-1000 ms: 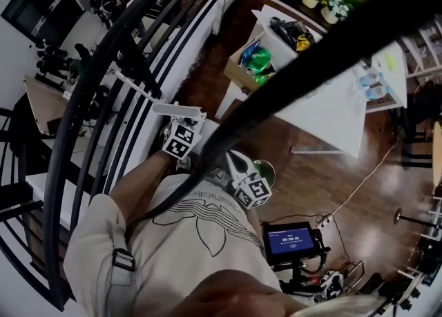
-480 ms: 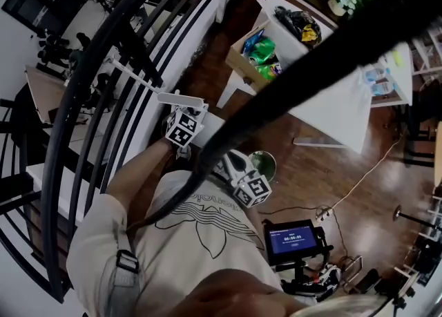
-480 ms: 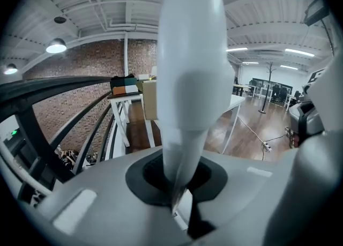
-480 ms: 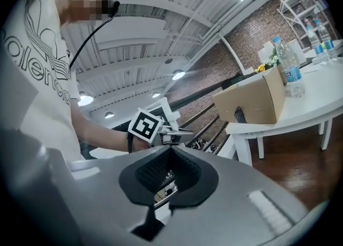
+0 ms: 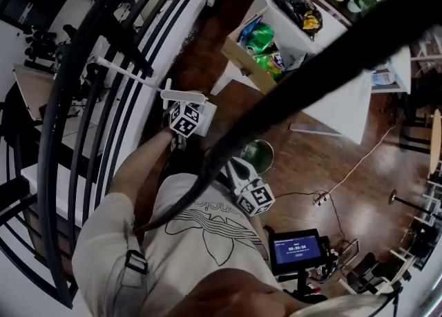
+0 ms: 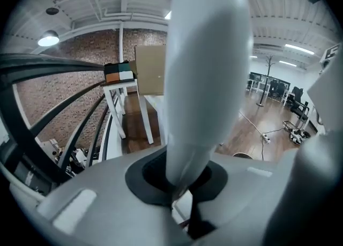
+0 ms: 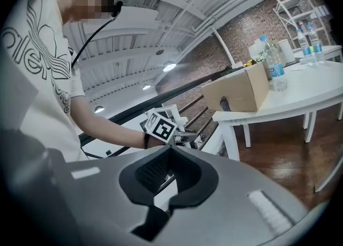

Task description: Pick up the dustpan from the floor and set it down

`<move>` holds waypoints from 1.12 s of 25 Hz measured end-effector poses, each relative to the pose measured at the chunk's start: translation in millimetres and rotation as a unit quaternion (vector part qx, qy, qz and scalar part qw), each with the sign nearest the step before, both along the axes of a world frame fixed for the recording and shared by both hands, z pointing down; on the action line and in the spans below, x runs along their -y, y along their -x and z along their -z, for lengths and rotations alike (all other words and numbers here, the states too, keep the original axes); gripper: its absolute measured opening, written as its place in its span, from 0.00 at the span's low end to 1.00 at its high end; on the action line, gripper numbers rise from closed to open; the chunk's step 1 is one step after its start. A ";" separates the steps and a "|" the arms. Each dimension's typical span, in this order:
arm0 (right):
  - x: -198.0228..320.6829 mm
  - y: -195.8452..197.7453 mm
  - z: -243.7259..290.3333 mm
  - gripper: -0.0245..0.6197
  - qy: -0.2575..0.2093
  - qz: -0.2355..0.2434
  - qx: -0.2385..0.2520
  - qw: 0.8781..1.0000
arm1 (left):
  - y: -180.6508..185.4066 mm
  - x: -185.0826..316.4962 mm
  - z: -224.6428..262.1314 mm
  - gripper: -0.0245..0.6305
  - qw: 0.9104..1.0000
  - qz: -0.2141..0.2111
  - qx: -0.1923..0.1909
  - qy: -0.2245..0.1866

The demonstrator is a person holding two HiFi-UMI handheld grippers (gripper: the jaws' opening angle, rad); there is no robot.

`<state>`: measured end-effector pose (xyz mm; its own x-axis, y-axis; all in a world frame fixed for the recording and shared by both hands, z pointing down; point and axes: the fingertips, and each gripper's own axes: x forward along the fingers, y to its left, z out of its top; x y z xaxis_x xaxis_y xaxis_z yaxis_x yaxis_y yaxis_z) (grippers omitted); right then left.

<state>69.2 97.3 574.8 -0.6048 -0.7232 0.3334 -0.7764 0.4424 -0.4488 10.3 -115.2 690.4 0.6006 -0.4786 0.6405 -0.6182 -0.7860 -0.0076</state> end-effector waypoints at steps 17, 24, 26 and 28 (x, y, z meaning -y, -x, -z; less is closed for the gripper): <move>0.5 -12.7 -0.4 0.04 0.002 -0.042 -0.020 0.999 | 30.3 9.5 -86.6 0.12 0.999 0.018 0.034 0.029; 17.1 1.1 9.2 0.04 -0.034 -0.024 -0.007 0.999 | 64.4 -5.3 -55.6 0.41 0.996 0.028 0.089 -0.005; 23.6 -0.9 16.9 0.04 -0.049 -0.030 0.001 0.998 | 76.4 -27.4 -46.3 0.42 0.995 0.032 0.089 -0.008; 33.1 -5.0 26.6 0.04 -0.065 -0.040 0.010 0.997 | 92.0 -50.3 -34.2 0.42 0.994 0.039 0.099 -0.024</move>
<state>74.3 64.2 548.2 -0.5493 -0.8055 0.2223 -0.8030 0.4353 -0.4071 -81.7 -64.9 724.6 0.4245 -0.5527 0.7172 -0.6605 -0.7308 -0.1722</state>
